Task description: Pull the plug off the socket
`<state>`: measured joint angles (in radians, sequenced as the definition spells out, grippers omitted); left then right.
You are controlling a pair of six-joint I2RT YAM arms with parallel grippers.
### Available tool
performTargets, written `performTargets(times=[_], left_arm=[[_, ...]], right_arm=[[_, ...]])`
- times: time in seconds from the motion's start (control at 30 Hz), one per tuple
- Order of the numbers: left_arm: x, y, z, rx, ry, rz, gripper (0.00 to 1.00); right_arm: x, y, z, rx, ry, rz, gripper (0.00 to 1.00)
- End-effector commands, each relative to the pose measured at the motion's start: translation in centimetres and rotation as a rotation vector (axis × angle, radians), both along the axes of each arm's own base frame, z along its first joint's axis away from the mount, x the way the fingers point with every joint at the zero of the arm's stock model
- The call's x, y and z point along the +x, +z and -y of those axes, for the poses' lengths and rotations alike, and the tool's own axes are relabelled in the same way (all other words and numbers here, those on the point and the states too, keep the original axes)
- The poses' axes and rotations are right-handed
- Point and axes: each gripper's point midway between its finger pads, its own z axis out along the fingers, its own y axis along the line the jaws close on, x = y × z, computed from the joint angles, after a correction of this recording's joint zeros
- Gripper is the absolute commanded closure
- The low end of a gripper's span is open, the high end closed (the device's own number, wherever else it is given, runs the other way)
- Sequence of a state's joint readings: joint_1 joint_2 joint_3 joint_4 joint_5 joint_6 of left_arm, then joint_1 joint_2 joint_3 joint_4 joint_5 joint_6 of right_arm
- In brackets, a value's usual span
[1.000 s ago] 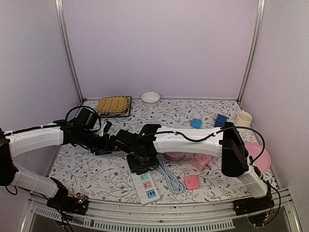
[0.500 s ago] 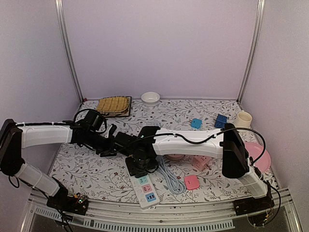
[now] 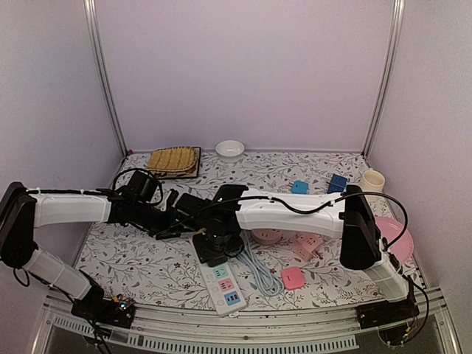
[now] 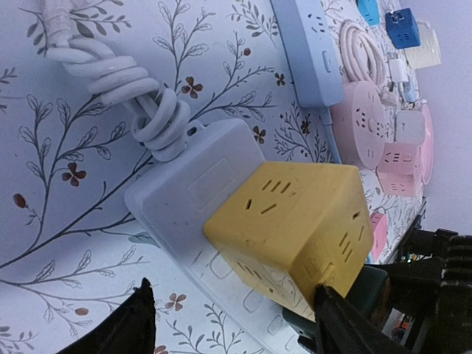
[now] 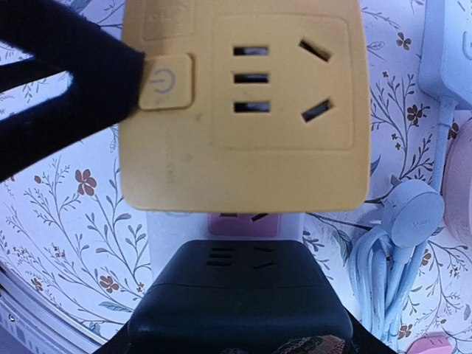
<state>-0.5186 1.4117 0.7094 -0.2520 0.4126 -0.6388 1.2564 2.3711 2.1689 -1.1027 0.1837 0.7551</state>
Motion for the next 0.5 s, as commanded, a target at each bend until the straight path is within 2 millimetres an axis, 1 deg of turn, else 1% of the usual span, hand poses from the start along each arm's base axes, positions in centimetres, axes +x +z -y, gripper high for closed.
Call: performTargets(times=[0.0, 0.17, 0.23, 0.4, 0.47], left_arm=[[-2.0, -4.0, -2.4, 0.118, 0.029, -0.104, 0.27], [-2.1, -4.2, -2.5, 0.123, 0.031, -0.107, 0.27], [-2.1, -4.1, -2.5, 0.123, 0.03, -0.106, 0.27], [-1.9, -3.4, -2.3, 0.115, 0.024, -0.091, 0.27], [-1.5, -2.7, -2.0, 0.106, 0.017, -0.072, 0.27]], right_arm=[[1.7, 8.6, -2.8, 0.228, 0.016, 0.114, 0.85], [1.9, 9.3, -2.5, 0.226, 0.024, 0.136, 0.85], [2.1, 9.9, -2.2, 0.23, 0.018, 0.143, 0.85], [3.5, 11.2, 0.1, 0.218, -0.036, 0.155, 0.85], [4.3, 11.7, 1.2, 0.218, -0.062, 0.163, 0.85]])
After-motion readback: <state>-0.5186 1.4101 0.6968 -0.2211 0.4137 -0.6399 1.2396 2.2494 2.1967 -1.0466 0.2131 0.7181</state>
